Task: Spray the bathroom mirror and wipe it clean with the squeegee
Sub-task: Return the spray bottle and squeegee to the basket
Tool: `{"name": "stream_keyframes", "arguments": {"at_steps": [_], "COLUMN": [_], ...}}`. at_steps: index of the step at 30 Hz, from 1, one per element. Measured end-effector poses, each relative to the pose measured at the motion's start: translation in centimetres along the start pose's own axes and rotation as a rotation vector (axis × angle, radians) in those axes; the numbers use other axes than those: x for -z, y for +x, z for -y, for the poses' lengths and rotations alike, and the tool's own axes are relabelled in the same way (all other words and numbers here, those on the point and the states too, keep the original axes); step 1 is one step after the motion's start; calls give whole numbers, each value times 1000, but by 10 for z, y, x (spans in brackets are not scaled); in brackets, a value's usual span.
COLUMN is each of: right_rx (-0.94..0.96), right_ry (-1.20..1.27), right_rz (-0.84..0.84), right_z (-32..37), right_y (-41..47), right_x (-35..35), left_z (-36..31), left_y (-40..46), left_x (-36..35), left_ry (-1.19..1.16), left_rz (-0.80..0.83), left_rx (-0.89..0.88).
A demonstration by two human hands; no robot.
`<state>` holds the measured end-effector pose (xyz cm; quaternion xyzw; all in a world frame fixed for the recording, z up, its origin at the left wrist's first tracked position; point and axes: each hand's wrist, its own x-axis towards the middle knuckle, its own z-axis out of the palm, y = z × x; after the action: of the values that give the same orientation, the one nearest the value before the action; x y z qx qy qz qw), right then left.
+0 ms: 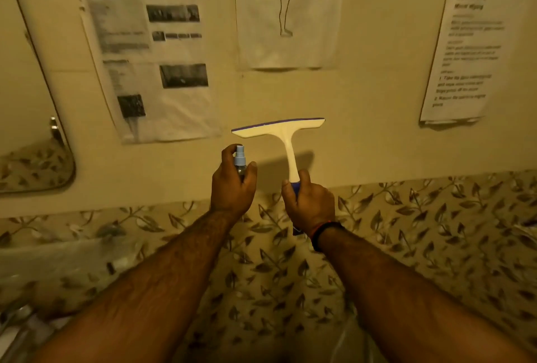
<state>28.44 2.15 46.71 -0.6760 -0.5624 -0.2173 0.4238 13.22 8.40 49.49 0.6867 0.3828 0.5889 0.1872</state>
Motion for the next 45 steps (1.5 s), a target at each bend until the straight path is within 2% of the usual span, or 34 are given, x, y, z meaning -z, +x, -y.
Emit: {"name": "stream_keyframes", "arguments": {"at_steps": [7, 15, 19, 26, 29, 32, 39, 45], "right_rx": [-83, -192, -257, -367, -399, -430, -537, -613], "right_ry": [29, 23, 28, 10, -14, -35, -50, -61], "right_rz": [169, 388, 532, 819, 912, 1049, 1280, 1296], "right_z": [-37, -70, -79, -86, -92, -98, -108, -115], "right_y": [-95, -207, -265, -348, -381, -415, -480, -507], "right_x": [-36, -64, -74, -90, -96, -104, -126, -155], "left_z": [64, 114, 136, 169, 190, 215, 271, 317], "left_y": [-84, -176, -225, -306, -339, -367, -390, -399], "left_x": [-8, -9, -12, -28, -30, -25, -12, -15], "left_ry": [74, 173, 214, 290, 245, 307, 327, 363], "left_rz": [51, 256, 365, 454, 498, 588, 482, 513], "left_rx": [74, 232, 328, 500, 647, 663, 809, 839]}}
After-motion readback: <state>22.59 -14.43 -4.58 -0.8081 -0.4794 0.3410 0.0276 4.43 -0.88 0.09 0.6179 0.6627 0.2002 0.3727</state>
